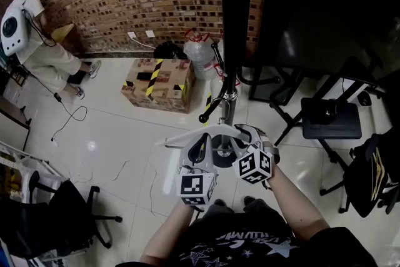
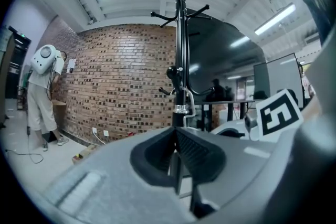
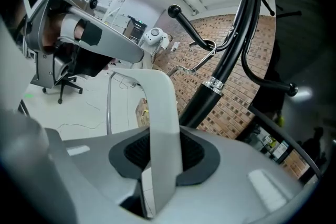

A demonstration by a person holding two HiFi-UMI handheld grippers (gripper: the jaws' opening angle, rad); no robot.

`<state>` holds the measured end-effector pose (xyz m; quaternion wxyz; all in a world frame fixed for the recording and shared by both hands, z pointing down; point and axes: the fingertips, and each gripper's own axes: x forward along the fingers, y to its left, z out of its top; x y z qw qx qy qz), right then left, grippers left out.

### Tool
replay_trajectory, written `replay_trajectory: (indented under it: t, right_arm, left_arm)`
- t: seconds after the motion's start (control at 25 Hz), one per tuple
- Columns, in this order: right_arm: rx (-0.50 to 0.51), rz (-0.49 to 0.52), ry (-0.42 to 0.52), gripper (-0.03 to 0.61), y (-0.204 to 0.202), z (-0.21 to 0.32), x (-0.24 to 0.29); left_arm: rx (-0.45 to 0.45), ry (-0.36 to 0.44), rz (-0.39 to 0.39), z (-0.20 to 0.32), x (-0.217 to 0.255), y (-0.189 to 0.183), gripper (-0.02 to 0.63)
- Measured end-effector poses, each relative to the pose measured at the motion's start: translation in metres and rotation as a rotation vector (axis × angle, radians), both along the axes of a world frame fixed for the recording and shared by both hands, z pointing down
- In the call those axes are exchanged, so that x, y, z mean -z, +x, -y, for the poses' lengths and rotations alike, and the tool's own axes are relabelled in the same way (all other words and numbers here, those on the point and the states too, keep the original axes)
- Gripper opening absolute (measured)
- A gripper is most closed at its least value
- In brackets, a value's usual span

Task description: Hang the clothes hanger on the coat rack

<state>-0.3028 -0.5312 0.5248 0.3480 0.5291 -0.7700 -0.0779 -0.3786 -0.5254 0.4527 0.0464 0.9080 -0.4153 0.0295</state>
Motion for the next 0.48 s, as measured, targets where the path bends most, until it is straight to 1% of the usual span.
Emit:
replay_trajectory:
  t: [0.2,0.48]
  right_arm:
    - [0.011,0.009,-0.006,0.100,-0.0012,0.0029,-0.0028]
    - [0.021,0.052,-0.031,0.100,-0.0052,0.0041,-0.0077]
  left_arm:
    - [-0.010,-0.032,-0.010,-0.0029,-0.0020,0.0023,0.005]
    - [-0.003,-0.026,-0.020,0.0005,0.0033,0.0048,0.005]
